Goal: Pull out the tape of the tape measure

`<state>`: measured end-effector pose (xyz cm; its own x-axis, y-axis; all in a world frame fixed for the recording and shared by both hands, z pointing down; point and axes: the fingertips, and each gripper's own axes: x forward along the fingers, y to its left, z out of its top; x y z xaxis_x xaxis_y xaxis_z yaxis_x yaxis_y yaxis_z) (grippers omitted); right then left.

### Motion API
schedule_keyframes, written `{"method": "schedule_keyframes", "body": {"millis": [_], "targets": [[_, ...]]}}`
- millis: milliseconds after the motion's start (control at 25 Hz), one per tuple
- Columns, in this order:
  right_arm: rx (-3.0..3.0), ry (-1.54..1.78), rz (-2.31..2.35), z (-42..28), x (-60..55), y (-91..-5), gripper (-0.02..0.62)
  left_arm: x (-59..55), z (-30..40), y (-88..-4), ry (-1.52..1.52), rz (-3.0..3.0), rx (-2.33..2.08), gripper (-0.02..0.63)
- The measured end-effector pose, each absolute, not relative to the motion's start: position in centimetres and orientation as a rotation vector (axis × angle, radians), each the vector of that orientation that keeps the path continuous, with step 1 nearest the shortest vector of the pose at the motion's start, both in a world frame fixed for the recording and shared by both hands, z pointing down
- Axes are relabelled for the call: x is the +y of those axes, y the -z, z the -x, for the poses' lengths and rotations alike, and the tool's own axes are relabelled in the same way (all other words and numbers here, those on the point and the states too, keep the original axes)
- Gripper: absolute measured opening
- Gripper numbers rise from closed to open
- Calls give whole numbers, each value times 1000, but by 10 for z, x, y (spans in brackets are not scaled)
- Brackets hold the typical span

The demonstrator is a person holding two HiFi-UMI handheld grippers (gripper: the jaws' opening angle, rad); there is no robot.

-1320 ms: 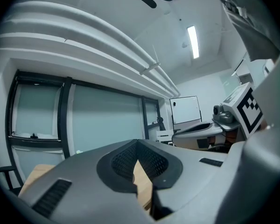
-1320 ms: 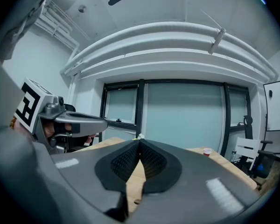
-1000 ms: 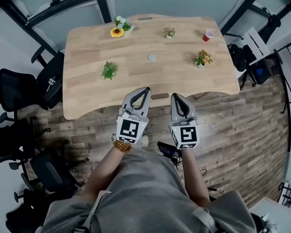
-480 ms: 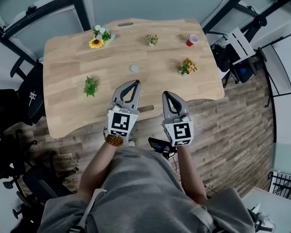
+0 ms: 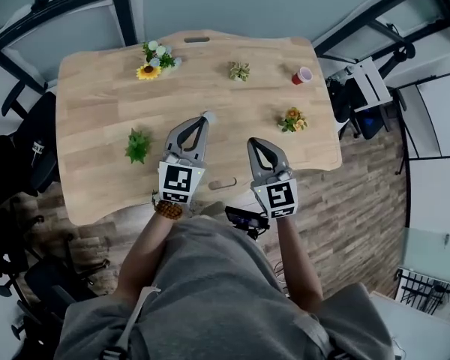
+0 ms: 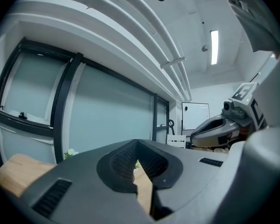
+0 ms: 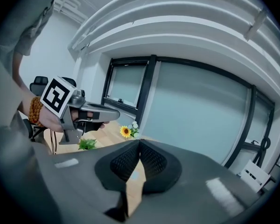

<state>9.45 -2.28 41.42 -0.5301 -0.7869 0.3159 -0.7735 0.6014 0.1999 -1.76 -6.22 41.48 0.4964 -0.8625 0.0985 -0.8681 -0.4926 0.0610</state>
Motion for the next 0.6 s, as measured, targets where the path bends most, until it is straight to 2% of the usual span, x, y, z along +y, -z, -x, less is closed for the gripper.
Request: {"method": "schedule_keyframes", "body": {"millis": [600], "targets": [[-2464,61,-857,-73,-104,-501,104,-99,42,-450,-225,-2571,-1569,9]]}}
